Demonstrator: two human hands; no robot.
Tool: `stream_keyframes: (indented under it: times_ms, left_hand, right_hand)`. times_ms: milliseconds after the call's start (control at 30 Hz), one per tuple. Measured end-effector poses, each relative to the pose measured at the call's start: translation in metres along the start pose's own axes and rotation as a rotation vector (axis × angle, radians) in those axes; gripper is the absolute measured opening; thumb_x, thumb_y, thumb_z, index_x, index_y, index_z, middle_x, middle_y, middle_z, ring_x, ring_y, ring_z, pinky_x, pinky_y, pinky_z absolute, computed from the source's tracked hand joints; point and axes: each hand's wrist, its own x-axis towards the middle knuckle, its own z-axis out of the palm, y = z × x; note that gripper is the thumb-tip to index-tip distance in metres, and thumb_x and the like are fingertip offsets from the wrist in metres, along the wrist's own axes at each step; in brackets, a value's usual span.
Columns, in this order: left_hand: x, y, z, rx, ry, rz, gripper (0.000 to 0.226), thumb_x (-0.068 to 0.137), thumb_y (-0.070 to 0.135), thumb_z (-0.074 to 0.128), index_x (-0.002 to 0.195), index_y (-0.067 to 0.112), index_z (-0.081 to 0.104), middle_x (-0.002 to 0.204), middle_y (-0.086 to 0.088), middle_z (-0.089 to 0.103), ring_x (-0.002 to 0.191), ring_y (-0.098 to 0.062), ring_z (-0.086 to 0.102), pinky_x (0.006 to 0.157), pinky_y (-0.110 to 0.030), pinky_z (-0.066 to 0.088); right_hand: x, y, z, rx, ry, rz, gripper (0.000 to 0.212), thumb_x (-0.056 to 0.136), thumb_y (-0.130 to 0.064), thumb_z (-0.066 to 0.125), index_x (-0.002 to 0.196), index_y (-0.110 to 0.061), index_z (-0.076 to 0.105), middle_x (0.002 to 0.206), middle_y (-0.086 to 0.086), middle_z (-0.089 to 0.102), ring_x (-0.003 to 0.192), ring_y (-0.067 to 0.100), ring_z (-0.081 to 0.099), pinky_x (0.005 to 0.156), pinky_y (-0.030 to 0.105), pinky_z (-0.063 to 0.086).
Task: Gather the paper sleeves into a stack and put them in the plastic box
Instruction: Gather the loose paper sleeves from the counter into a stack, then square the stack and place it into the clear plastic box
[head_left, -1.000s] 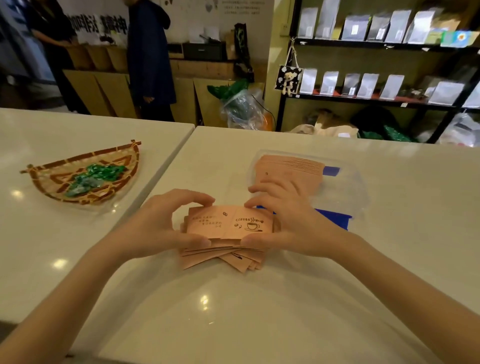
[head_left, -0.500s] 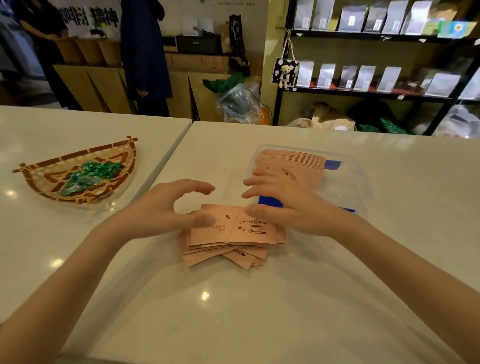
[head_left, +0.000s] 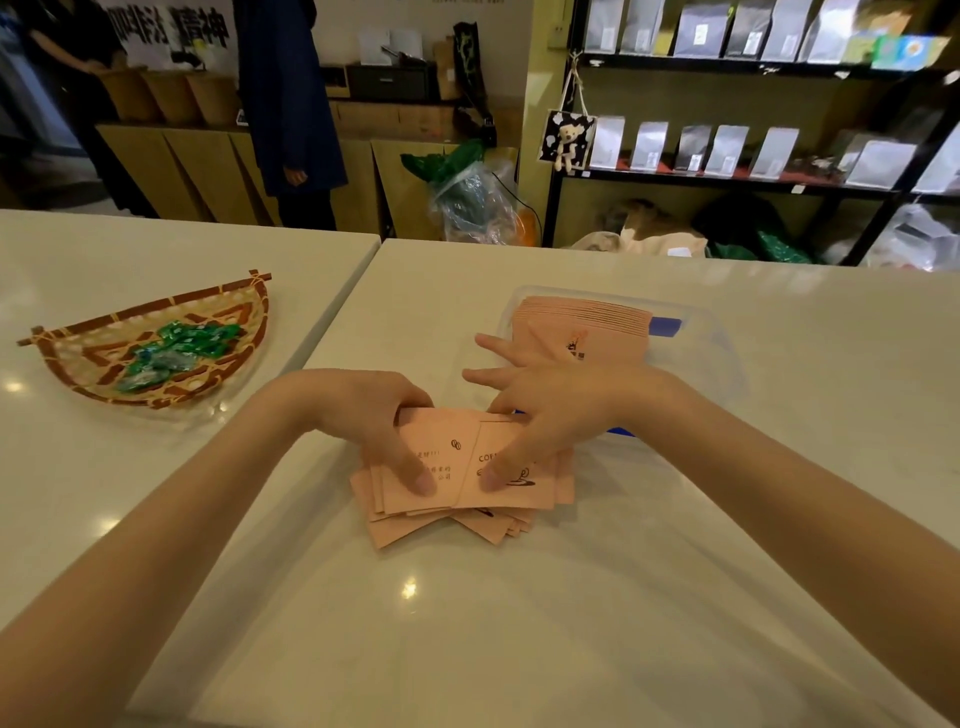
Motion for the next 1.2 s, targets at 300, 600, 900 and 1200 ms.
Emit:
stream_keyframes:
  times_ms: [300,600,900,1200]
  left_hand:
    - [-0.018,0.009,0.008,0.084,0.079,0.022,0.069,0.053,0.042,0.08,0.11,0.027,0.045,0.106,0.008,0.054,0.098,-0.011,0.055,0.083,-0.027,0.052]
    - [-0.055,0.028,0.03,0.054,0.352,0.241,0.056,0.048,0.04,0.083,0.086,0.034,0.043,0.091,0.017,0.058,0.084,-0.008,0.06,0.061,-0.015,0.051]
    - [-0.025,0.056,0.062,-0.142,0.683,0.523,0.06,0.053,0.027,0.084,0.1,0.038,0.047,0.096,0.031,0.053,0.094,0.005,0.056,0.072,-0.006,0.047]
    - [-0.006,0.053,0.084,-0.297,0.618,0.466,0.078,0.057,0.025,0.082,0.113,0.049,0.032,0.099,0.031,0.049,0.097,0.021,0.046,0.065,0.005,0.039]
  right_hand:
    - [-0.016,-0.007,0.015,0.052,0.241,-0.056,0.069,0.067,-0.061,0.061,0.122,-0.021,0.051,0.154,-0.002,0.011,0.137,0.006,-0.017,0.108,0.044,-0.019]
    - [-0.056,-0.005,0.037,0.224,0.404,-0.107,0.054,0.068,-0.055,0.063,0.109,-0.021,0.057,0.139,-0.005,0.039,0.13,0.002,0.012,0.104,0.02,0.011]
    - [-0.096,0.025,0.057,0.447,0.689,0.034,0.046,0.061,-0.047,0.074,0.1,-0.036,0.054,0.091,-0.027,0.051,0.095,-0.002,0.047,0.075,0.01,0.039]
    - [-0.095,0.035,0.089,0.743,0.652,0.102,0.07,0.055,-0.045,0.077,0.114,-0.042,0.039,0.114,-0.021,0.048,0.104,-0.004,0.046,0.083,0.013,0.042]
